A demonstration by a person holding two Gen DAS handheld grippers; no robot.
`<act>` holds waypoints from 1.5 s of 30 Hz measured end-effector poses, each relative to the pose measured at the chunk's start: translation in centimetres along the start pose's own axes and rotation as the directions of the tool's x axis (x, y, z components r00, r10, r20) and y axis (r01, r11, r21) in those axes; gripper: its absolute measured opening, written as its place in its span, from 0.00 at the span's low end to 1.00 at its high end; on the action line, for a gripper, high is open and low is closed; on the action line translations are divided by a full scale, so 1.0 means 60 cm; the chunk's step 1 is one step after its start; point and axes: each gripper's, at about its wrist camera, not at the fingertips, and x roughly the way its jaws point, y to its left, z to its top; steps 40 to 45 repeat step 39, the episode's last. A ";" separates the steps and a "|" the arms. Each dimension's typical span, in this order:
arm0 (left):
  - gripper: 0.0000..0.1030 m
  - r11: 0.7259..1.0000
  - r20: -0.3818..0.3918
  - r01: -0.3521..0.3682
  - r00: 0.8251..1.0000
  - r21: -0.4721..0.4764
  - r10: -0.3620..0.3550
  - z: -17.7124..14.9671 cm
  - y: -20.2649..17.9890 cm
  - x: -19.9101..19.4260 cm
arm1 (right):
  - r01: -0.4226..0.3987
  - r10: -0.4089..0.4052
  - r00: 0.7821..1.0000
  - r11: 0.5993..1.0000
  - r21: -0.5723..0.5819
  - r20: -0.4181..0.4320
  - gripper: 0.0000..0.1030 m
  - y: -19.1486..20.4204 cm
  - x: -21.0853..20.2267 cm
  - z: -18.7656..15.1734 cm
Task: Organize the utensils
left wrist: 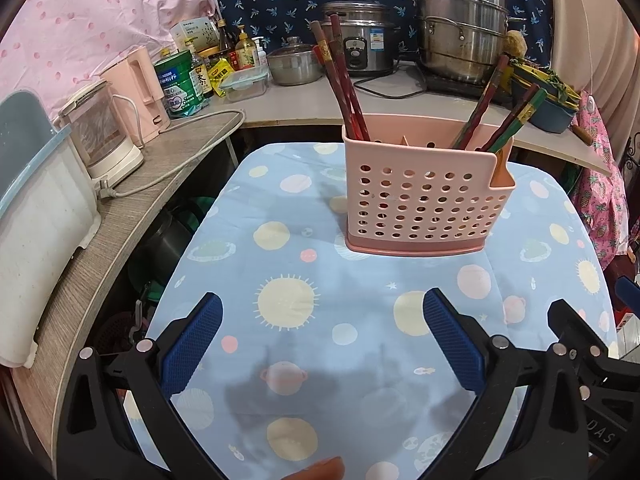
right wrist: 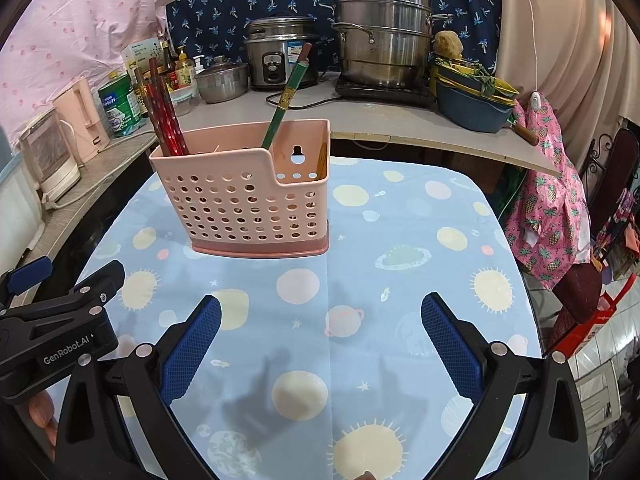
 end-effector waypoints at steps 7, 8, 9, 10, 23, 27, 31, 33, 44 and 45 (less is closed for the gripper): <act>0.93 1.000 0.000 0.000 1.000 0.004 0.000 0.001 0.000 0.002 | 0.000 0.000 1.000 1.000 0.000 0.000 0.94 0.000 0.001 0.000; 0.93 1.000 0.000 0.001 1.000 0.007 -0.001 0.001 0.000 0.003 | 0.001 -0.001 1.000 1.000 -0.001 0.000 0.94 0.000 0.001 0.000; 0.93 1.000 -0.002 0.001 1.000 0.009 -0.001 0.002 -0.001 0.005 | 0.001 -0.001 1.000 1.000 -0.001 -0.001 0.94 0.000 0.003 0.000; 0.93 1.000 -0.003 0.002 1.000 0.010 -0.002 0.003 -0.002 0.006 | 0.000 0.000 1.000 1.000 0.001 0.000 0.94 0.000 0.001 0.000; 0.93 1.000 -0.013 -0.009 1.000 0.010 0.009 0.008 -0.007 0.018 | 0.002 -0.002 1.000 1.000 0.002 -0.005 0.94 -0.003 0.009 0.001; 0.93 1.000 -0.014 -0.006 1.000 0.009 0.006 0.008 -0.007 0.018 | 0.002 -0.002 1.000 1.000 0.002 -0.008 0.94 -0.005 0.016 0.004; 0.93 1.000 -0.012 -0.006 1.000 0.010 0.006 0.008 -0.008 0.017 | 0.002 -0.002 1.000 1.000 0.001 -0.008 0.94 -0.005 0.018 0.005; 0.93 1.000 -0.008 -0.002 1.000 0.017 0.002 0.011 -0.009 0.018 | 0.003 -0.003 1.000 1.000 -0.001 -0.008 0.94 -0.003 0.020 0.007; 0.93 1.000 0.000 0.001 1.000 0.030 -0.001 0.017 -0.013 0.025 | 0.004 -0.004 1.000 1.000 0.001 -0.012 0.94 0.000 0.026 0.011; 0.93 1.000 0.000 0.001 1.000 0.030 -0.001 0.017 -0.013 0.025 | 0.004 -0.004 1.000 1.000 0.001 -0.012 0.94 0.000 0.026 0.011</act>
